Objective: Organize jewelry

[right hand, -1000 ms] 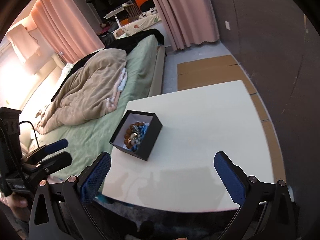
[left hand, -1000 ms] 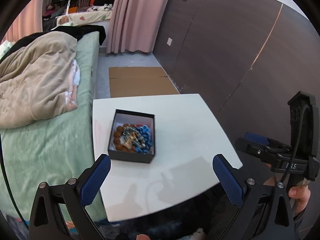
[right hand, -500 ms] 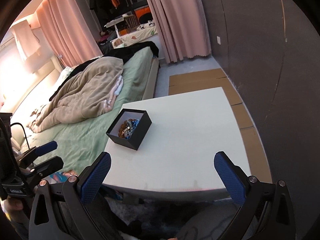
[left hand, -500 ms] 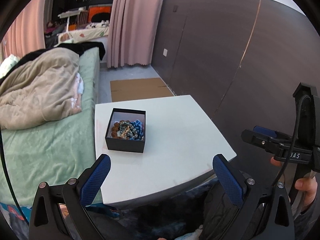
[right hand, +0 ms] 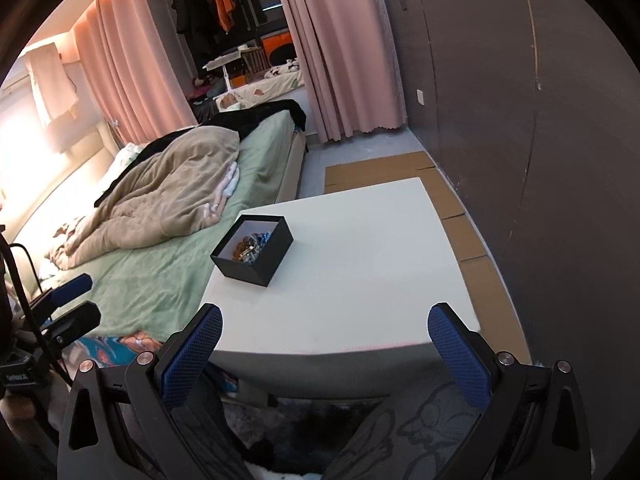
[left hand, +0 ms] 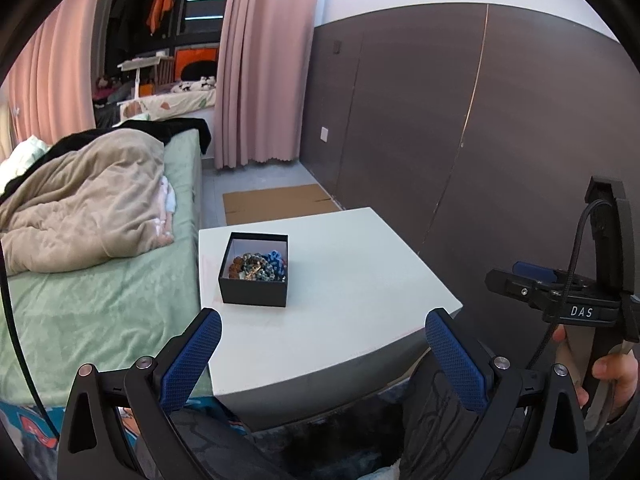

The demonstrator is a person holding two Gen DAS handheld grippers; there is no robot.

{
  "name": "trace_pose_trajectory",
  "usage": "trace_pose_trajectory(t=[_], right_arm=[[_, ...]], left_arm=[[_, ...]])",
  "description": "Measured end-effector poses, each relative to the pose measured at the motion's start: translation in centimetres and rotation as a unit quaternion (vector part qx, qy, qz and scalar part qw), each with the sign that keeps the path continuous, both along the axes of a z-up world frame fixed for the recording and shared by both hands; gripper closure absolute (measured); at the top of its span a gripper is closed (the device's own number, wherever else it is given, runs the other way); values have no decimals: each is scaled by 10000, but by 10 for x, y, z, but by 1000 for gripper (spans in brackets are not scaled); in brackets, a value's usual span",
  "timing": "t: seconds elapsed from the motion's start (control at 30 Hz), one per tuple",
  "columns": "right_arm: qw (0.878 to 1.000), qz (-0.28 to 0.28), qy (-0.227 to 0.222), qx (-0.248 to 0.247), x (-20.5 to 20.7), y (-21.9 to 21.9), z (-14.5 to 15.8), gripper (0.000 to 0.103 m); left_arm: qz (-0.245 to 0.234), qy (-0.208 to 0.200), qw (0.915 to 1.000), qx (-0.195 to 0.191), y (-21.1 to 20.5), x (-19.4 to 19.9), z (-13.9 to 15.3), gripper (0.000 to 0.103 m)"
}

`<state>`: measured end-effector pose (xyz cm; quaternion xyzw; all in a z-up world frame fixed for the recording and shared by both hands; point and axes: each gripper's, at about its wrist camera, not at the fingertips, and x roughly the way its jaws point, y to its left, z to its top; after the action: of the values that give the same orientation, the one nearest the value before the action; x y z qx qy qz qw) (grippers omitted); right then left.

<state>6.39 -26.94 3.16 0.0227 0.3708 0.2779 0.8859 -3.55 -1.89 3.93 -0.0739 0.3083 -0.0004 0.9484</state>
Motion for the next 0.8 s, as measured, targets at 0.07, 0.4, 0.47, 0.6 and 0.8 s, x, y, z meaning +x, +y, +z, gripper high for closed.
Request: trace_pose_trajectory(t=[0.07,0.4,0.47,0.6,0.8], right_arm=[[10000,-35,-43,-27,-6,-3,-3,0],[9997,-121,-202,-42,-25,-6,-8,0],[9996,-131,-230,12,-27,-7,-7,0],[9994,-161,-311,-11,-27,-5,-3,0],[9997,-71,-221,-38,-25,-3,-6,0]], left_arm=[[-11,-47,9999,-94,1,-8,-1,1],[269,-208,9994,-73,6,-28,-3,1],[313,-228,9992,8,5,-29,-3,1],[307,-214,9993,88,3,-28,-3,1],[312,-238,9991,148,2,-27,-3,1]])
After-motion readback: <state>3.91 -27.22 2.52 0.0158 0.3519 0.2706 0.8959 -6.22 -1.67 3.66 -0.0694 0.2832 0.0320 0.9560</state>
